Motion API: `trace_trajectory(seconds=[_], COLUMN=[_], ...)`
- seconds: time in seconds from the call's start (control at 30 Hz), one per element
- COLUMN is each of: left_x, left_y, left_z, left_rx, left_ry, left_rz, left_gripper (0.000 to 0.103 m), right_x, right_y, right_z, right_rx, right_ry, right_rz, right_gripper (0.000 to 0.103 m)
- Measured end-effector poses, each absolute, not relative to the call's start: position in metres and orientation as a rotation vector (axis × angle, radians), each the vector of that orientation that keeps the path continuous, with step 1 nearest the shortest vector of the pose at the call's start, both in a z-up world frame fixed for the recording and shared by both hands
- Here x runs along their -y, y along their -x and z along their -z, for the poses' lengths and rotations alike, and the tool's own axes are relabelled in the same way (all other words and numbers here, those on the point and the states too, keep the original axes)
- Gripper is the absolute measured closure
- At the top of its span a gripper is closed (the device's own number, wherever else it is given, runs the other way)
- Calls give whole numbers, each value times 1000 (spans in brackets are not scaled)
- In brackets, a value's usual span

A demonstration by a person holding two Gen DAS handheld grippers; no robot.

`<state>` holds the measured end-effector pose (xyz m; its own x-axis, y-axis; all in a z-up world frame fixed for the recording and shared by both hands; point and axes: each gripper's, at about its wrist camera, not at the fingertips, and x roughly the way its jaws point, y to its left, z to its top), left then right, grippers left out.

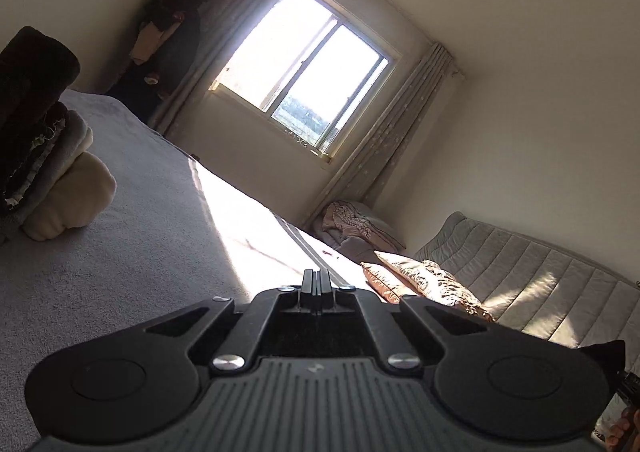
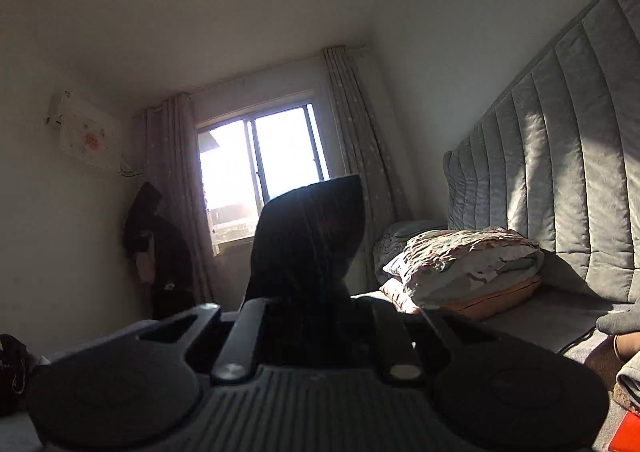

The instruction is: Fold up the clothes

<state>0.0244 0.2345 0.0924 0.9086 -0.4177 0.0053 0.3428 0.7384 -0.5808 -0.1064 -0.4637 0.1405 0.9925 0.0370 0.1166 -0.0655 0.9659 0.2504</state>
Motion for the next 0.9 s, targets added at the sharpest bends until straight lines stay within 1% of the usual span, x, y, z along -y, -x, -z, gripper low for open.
trace_trajectory(seconds=[0.07,0.13,0.17,0.2,0.23,0.27,0.3,0.37,0.43,0.63,0.73,0.8,0.83,0.87,0.9], left_x=[-249,-248,-243,-237,-229,-221,-214,-196,-176,-106,-86,-86,-90,-93,-95], left_y=[-3,0,-2,-5,-9,-13,-17,-29,-45,-100,-117,-121,-120,-118,-116], left_z=[-89,-83,-81,-80,-81,-82,-83,-85,-86,-76,-51,-38,-36,-34,-36], left_rx=[-158,-263,-324,-366,-376,-386,-396,-415,-451,-637,-763,-801,-795,-789,-789], left_ry=[635,622,594,568,563,557,551,556,556,408,354,345,350,352,338], left_rz=[474,447,410,386,379,373,367,365,360,317,291,267,266,260,236], left_gripper=[103,97,88,83,71,65,55,27,21,20,20,22,27,37,46], right_x=[489,501,500,497,490,485,476,457,448,415,401,410,421,433,443], right_y=[122,133,136,141,149,152,157,165,166,160,162,161,157,153,146], right_z=[-136,-125,-120,-113,-104,-99,-94,-89,-89,-70,-67,-67,-66,-65,-65], right_rx=[26,-154,-215,-295,-387,-431,-487,-550,-583,-693,-735,-739,-734,-727,-719], right_ry=[-284,-211,-177,-130,-72,-44,-8,45,34,117,170,176,184,190,182], right_rz=[-158,-216,-229,-253,-286,-317,-374,-475,-563,-622,-705,-666,-544,-421,-286], right_gripper=[89,89,89,89,89,89,89,87,86,83,82,81,70,42,30])
